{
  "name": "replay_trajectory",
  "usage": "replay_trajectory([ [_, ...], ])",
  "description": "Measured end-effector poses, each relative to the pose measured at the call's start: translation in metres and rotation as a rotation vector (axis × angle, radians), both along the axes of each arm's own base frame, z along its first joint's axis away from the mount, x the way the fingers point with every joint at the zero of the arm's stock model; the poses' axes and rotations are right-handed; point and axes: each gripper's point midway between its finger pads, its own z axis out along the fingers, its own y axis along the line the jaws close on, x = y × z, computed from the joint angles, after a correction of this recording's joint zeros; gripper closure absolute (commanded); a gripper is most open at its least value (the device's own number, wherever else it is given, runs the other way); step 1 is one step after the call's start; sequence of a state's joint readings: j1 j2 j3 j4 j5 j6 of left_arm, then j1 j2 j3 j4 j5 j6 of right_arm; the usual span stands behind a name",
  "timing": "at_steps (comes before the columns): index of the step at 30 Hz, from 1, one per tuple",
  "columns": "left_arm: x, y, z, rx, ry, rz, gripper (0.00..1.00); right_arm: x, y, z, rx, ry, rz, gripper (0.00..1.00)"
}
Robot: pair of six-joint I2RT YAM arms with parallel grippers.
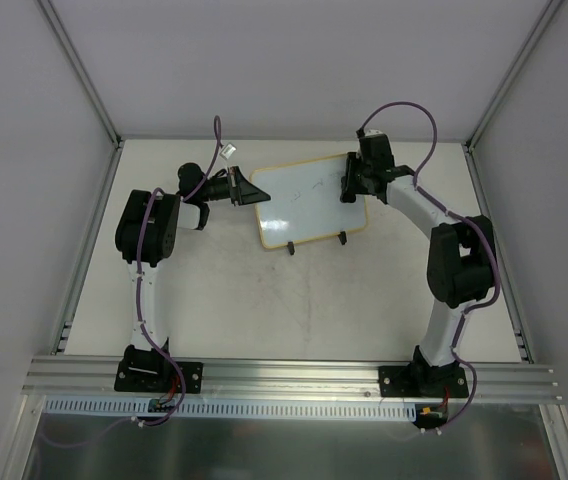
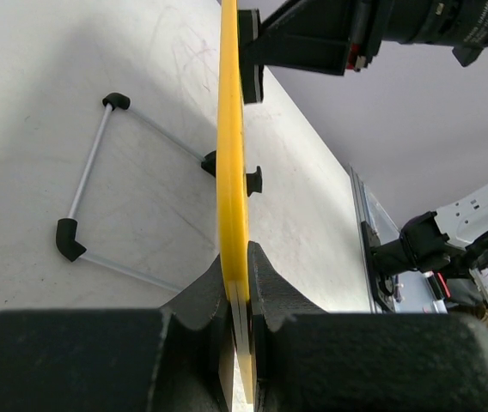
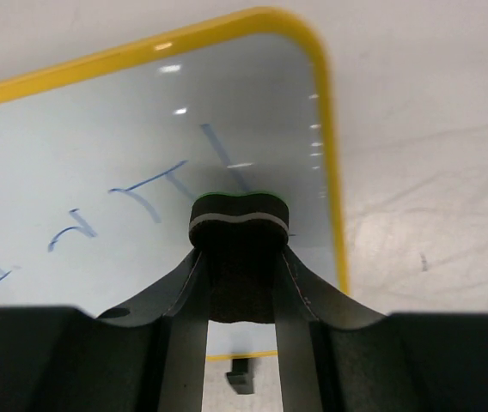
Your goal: Erase the whiteboard
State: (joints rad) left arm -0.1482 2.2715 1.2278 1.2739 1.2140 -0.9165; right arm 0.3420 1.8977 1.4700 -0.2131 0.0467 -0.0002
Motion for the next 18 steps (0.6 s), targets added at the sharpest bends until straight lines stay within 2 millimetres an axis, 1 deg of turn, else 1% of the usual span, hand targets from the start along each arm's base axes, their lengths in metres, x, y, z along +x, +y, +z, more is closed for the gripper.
replay_trajectory([
  [2, 0.000, 0.000, 0.000, 0.000, 0.001, 0.000, 1.00, 0.004, -0.016, 0.000, -0.011, -0.004, -0.039, 1.00],
  [4, 0.000, 0.000, 0.000, -0.001, 0.005, -0.001, 1.00, 0.007, -0.028, -0.001, -0.020, -0.007, -0.070, 1.00],
  [6, 0.000, 0.000, 0.000, -0.002, 0.008, -0.001, 1.00, 0.009, -0.035, -0.002, -0.027, -0.009, -0.088, 1.00],
  [13, -0.001, -0.001, 0.000, -0.002, 0.009, -0.002, 1.00, 0.010, -0.039, -0.002, -0.039, -0.018, -0.104, 1.00],
  [18, -0.001, 0.000, 0.000, -0.002, 0.009, -0.003, 1.00, 0.009, -0.036, -0.001, -0.058, -0.029, -0.103, 1.00],
])
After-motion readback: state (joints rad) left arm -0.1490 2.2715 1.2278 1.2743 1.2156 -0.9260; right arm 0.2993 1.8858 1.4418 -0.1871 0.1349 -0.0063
